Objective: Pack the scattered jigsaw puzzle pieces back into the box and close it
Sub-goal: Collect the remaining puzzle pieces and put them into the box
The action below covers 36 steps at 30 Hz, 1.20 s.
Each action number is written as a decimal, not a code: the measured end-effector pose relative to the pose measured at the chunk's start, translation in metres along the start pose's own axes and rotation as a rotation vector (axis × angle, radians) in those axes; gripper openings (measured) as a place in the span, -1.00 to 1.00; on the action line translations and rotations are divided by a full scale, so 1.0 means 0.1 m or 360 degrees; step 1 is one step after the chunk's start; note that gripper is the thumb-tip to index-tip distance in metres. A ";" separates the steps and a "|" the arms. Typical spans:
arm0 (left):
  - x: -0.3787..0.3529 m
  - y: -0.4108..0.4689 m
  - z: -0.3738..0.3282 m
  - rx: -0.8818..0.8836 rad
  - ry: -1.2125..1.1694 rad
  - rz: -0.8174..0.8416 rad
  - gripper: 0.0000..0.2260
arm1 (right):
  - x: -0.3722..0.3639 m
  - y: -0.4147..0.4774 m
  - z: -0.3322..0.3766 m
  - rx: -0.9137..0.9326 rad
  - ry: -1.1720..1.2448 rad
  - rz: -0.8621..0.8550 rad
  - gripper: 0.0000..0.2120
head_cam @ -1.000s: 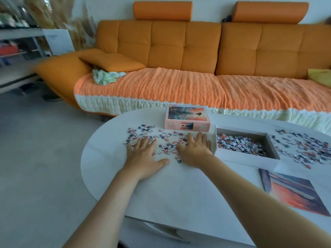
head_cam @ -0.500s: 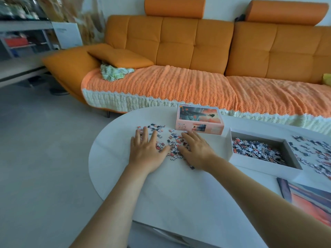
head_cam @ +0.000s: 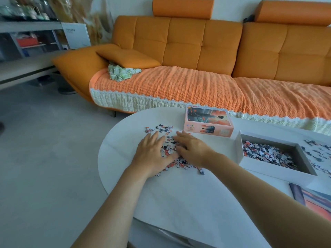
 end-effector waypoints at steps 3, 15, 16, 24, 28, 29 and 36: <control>-0.04 -0.06 0.00 -0.0049 -0.0102 0.0082 -0.26 | 0.03 -0.09 0.06 0.0079 0.0170 -0.0125 -0.68; 0.04 0.01 0.07 0.0091 -0.0160 0.0224 -0.28 | 0.02 -0.09 -0.17 -0.0168 -0.0033 -0.0082 -0.62; 0.03 0.02 0.02 0.0069 -0.0220 0.0240 -0.29 | 0.02 -0.11 -0.16 -0.0152 0.0015 -0.0092 -0.63; -0.03 0.08 -0.24 -0.0162 -0.0763 0.0124 -0.61 | 0.18 -0.23 -0.16 -0.0141 0.0374 -0.0316 -0.62; 0.24 0.16 -0.03 -0.0100 -0.0359 -0.0329 -0.62 | 0.21 -0.03 -0.05 -0.0063 0.0196 -0.0275 -0.63; 0.28 0.20 0.06 -0.0037 -0.0232 -0.0318 -0.57 | 0.20 0.05 0.01 -0.0035 0.0151 -0.0242 -0.62; 0.19 0.43 0.41 0.0111 -0.0128 0.0162 -0.46 | 0.01 0.74 0.26 -0.0070 -0.0088 0.0226 -0.41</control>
Point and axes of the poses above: each hand's wrist, its own y-axis towards the middle knuckle, its own x-axis out of the back of the hand, z = x × y, the point moved 5 cm from there along y, towards the middle knuckle, and after that the axes turned 6 degrees about -y, right-handed, at the moved point
